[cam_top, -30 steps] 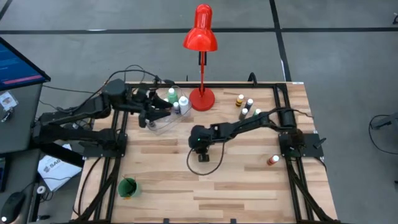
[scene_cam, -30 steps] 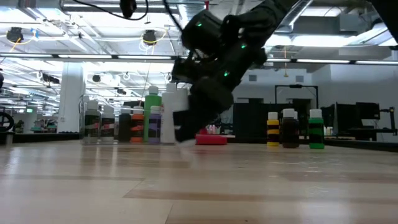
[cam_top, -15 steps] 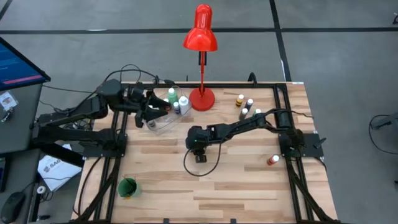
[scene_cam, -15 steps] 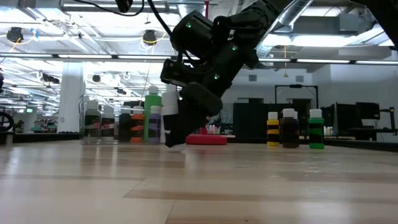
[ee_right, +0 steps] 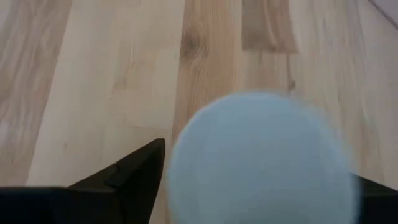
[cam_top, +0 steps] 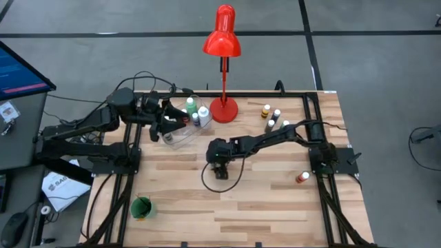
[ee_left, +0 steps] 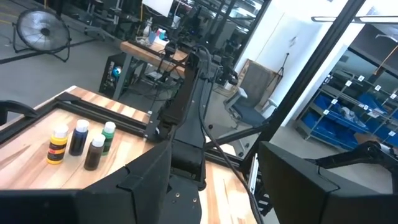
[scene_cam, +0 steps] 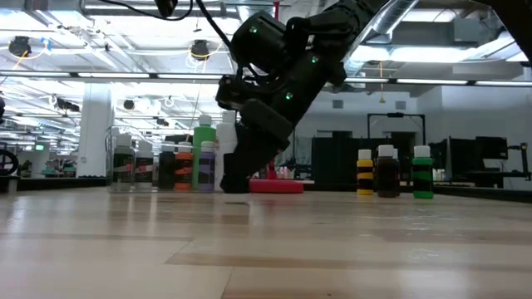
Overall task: Pick & Place Paint Supplies
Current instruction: Put the white paint bottle into the transparent bin
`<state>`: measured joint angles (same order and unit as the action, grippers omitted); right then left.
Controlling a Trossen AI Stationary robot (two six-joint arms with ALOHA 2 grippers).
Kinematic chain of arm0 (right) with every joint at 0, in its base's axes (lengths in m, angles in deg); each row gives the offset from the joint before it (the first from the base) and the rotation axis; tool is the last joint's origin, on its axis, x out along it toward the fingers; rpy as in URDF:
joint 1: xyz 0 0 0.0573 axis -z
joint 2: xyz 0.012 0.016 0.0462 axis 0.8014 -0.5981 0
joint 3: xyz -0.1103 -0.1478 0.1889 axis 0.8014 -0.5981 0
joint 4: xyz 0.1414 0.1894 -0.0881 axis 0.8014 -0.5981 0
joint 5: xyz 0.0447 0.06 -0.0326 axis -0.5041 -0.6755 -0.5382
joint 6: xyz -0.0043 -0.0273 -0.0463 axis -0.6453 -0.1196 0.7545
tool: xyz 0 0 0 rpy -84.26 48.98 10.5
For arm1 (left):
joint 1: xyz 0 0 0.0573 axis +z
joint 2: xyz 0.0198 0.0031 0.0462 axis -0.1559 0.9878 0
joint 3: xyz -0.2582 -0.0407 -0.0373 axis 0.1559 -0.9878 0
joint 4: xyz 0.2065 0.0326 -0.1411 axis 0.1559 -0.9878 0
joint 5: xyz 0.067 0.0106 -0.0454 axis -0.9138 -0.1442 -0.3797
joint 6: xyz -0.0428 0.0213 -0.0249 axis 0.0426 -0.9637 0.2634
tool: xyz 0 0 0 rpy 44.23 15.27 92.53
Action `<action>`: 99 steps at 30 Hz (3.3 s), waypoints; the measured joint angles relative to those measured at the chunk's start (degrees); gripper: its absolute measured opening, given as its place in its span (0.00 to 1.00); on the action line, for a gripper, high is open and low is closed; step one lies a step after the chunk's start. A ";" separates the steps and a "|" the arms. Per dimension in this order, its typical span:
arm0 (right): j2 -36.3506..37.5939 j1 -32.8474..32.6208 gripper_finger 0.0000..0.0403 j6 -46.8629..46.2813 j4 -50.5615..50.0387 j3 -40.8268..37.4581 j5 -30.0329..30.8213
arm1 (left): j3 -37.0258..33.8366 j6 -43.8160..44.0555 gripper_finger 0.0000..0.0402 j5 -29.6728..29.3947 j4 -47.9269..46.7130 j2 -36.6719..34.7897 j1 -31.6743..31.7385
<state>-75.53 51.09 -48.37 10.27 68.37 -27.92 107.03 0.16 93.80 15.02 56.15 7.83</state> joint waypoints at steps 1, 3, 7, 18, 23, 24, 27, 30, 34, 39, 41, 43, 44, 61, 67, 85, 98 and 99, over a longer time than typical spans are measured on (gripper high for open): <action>0.50 0.00 0.70 0.01 -0.94 -0.06 0.00 | 0.00 0.00 0.58 -0.39 0.02 0.00 0.00; 1.53 0.14 0.70 0.03 -1.25 -0.16 0.00 | 0.00 -0.02 0.58 -0.93 0.04 0.00 0.00; 3.62 0.77 0.70 0.22 -2.48 -0.11 -0.04 | 0.00 -0.50 0.58 -0.97 0.06 0.00 0.00; 7.68 2.62 0.70 2.12 -5.19 -0.07 0.00 | 0.00 -1.52 0.58 -0.99 -0.02 0.00 0.00; 7.71 2.69 0.70 1.86 -6.85 -0.09 0.02 | 0.00 -1.95 0.58 -1.49 -0.02 0.00 0.24; 8.26 2.80 0.70 1.34 -7.03 -0.13 0.02 | 0.00 -2.18 0.58 -1.54 -0.04 0.00 0.15; 11.29 3.56 0.70 1.56 -5.72 0.02 -0.02 | 0.00 -4.44 0.58 -1.88 -0.04 0.01 0.11; 13.17 4.37 0.70 3.64 -6.38 0.02 0.08 | 0.00 -4.82 0.58 -3.37 -0.04 0.02 0.11; 15.25 4.89 0.70 2.45 -10.26 0.15 0.00 | 0.00 -4.97 0.58 -4.53 -0.48 0.02 0.11; 26.47 5.28 0.70 0.74 -20.12 1.44 -0.47 | -0.02 -9.44 0.58 -4.82 -5.71 4.06 -1.06; 31.87 5.18 0.70 -0.60 -24.52 1.44 0.06 | -0.02 -10.54 0.58 -5.43 -6.41 6.65 -2.10; 37.00 4.79 0.70 -1.81 -28.49 1.44 0.80 | -0.02 -12.39 0.58 -6.60 -6.36 9.47 -3.36; 39.39 4.48 0.70 -2.47 -30.66 1.44 1.96 | -0.02 -14.24 0.58 -7.24 -6.34 11.20 -4.12; 52.52 0.04 0.70 -13.70 -48.95 1.42 19.37 | -0.02 -25.35 0.58 -8.19 -6.58 31.82 -14.18; 50.61 0.04 0.70 -13.19 -50.15 1.44 19.39 | -0.02 -25.62 0.58 -10.16 -6.23 34.37 -13.06; 47.63 -0.09 0.70 -13.06 -51.32 1.40 19.17 | 0.00 -27.41 0.58 -14.80 0.25 40.42 -13.30; 47.65 -0.07 0.70 -13.06 -51.33 1.40 19.12 | 0.00 -26.92 0.58 -14.46 0.78 44.82 -14.62; 47.65 -0.07 0.70 -13.06 -51.32 1.40 19.12 | 0.00 -26.86 0.58 -15.06 1.08 44.81 -14.60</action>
<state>-27.88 51.03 -61.42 -41.05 69.77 -8.79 107.03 -26.71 78.74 16.10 100.96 -6.77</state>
